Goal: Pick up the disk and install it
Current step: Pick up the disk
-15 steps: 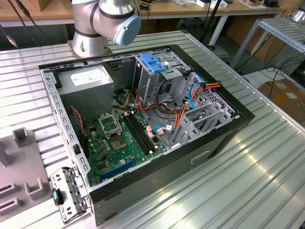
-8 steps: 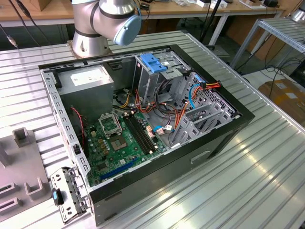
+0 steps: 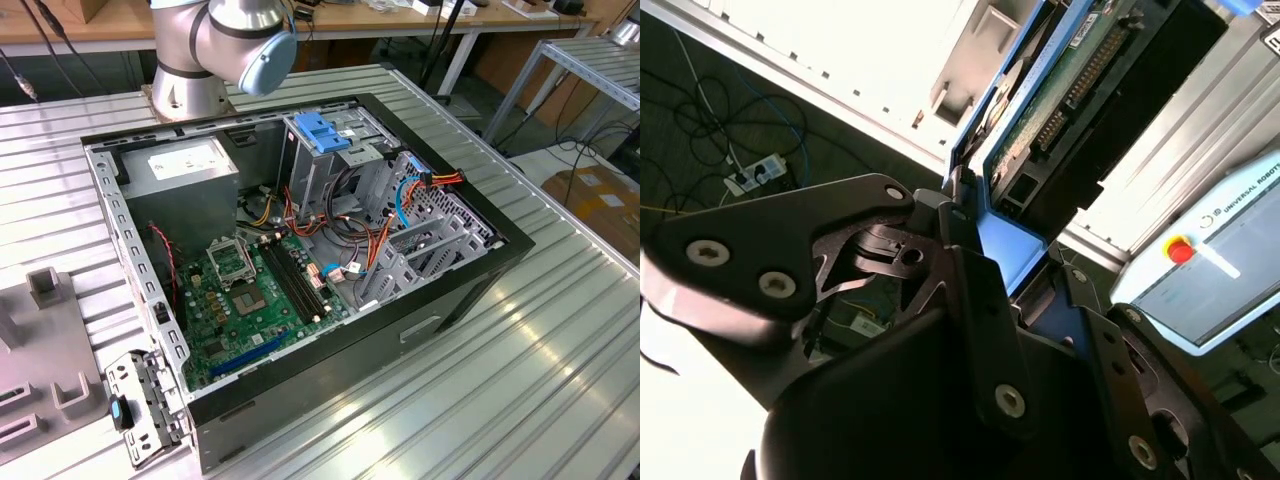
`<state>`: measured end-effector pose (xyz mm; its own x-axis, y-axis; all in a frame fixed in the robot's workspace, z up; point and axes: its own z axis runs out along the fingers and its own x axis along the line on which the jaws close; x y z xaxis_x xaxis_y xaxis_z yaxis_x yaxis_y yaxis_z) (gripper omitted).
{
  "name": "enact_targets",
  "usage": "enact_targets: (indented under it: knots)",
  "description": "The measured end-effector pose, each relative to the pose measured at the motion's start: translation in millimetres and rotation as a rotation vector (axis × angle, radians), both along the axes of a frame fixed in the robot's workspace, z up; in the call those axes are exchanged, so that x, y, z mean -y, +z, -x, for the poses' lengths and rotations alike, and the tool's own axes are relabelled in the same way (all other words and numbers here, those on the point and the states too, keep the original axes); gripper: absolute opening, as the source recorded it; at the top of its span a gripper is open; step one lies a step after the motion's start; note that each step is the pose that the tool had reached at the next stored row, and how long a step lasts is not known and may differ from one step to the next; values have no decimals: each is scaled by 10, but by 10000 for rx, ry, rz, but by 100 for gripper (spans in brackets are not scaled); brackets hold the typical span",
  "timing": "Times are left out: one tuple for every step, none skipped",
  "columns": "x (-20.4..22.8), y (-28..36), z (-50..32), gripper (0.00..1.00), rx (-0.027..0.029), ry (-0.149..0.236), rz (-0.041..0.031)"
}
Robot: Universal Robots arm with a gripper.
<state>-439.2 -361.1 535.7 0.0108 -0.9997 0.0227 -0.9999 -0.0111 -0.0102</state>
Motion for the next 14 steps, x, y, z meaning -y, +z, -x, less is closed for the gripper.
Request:
enact_targets:
  knots:
    - [0, 0, -10, 37, 0, 0, 0]
    - [0, 0, -23, 37, 0, -1, 0]
    - [0, 0, -38, 37, 0, -1, 0]
    - [0, 0, -46, 37, 0, 0, 0]
    - [-1, 0, -51, 37, 0, -3, 0]
    - [0, 0, -59, 37, 0, -1, 1]
    - [0, 0, -60, 37, 0, -2, 0]
    - [0, 0, -66, 37, 0, -1, 0]
    - [0, 1, -72, 37, -1, 0, 0]
    - [1, 0, -83, 37, -1, -1, 0]
    - [1, -1, -111, 37, 0, 0, 0]
    - [0, -2, -124, 37, 0, -1, 0]
    - [1, -5, -136, 37, 0, 0, 0]
    - [1, -12, -149, 37, -1, -1, 0]
